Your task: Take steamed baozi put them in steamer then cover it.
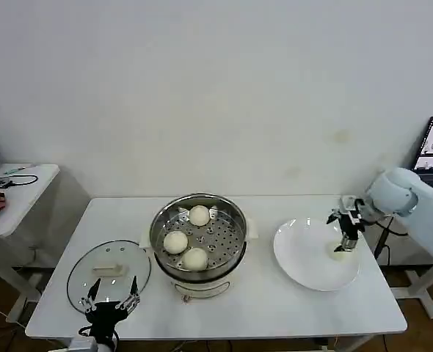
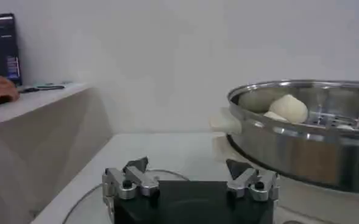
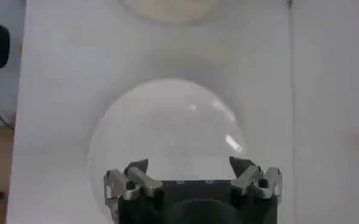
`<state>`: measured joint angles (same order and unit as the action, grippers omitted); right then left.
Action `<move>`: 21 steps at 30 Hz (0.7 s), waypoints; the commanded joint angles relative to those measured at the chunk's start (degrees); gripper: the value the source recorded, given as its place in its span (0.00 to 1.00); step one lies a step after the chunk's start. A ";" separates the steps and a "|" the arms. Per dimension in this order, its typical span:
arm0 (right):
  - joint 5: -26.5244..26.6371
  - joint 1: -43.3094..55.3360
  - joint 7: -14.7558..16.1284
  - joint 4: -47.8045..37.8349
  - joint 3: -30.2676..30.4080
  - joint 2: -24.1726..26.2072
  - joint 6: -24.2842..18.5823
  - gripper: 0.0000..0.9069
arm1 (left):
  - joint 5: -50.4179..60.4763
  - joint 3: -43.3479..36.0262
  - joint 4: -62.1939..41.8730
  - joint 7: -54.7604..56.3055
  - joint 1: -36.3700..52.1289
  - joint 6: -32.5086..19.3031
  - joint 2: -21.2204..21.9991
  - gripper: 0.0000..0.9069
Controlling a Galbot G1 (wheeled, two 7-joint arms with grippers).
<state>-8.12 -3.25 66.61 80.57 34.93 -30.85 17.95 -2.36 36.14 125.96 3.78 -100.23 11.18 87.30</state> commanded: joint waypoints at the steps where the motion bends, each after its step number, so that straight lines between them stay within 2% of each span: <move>1: -6.71 -7.40 -1.31 -6.70 -4.57 -3.72 1.20 1.00 | 0.32 0.00 -0.22 0.15 -0.48 -0.12 0.22 1.00; 5: -8.37 -8.05 -1.70 -9.06 -4.67 -5.14 0.35 1.00 | 0.34 -0.09 -0.57 0.16 -0.33 -0.13 0.35 1.00; 8: -9.18 -8.44 -3.59 -9.56 -4.51 -6.23 1.08 1.00 | 0.41 -0.19 -1.09 0.22 -0.20 -0.25 0.50 1.00; 14: -11.50 -8.44 -4.97 -12.18 -4.90 -8.80 0.13 1.00 | 0.36 -0.01 -1.29 0.23 -0.44 -0.28 0.32 1.00; 21: -13.74 -7.71 -5.57 -14.65 -4.74 -9.90 -0.61 1.00 | 0.35 -0.10 -2.30 0.21 -0.35 -0.42 0.39 1.00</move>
<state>-18.35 -10.07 62.50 69.74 30.83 -38.44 17.90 -2.08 36.24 124.35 4.01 -100.55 10.88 87.63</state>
